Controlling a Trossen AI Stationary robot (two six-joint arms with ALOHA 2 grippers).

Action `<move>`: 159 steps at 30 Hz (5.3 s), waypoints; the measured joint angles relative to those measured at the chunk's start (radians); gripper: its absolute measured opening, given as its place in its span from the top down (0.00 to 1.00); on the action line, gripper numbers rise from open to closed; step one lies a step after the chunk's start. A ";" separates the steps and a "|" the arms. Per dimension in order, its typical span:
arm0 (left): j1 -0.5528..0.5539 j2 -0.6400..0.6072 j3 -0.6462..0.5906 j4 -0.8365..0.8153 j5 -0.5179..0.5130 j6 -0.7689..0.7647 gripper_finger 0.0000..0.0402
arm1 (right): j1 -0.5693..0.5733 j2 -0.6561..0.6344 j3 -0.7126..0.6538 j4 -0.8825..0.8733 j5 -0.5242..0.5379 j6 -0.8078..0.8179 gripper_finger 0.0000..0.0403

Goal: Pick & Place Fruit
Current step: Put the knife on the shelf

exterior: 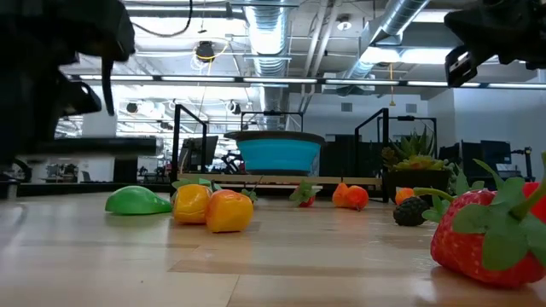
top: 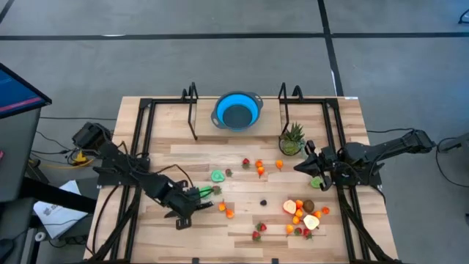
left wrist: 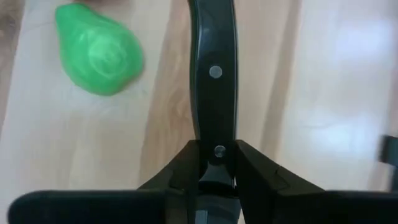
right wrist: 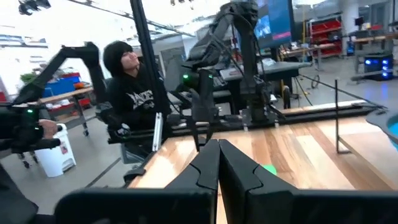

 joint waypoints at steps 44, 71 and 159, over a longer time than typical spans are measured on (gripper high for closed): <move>0.317 -0.099 0.002 0.153 0.343 -0.016 0.82 | 0.065 1.129 0.833 -0.184 -0.055 -0.490 1.00; 0.405 -0.099 0.003 0.195 0.353 -0.087 0.82 | 0.098 1.512 1.352 -0.702 0.304 -0.679 0.95; 0.470 -0.565 0.002 0.307 0.020 0.567 0.96 | 0.029 1.329 1.350 -0.972 0.343 -0.257 0.88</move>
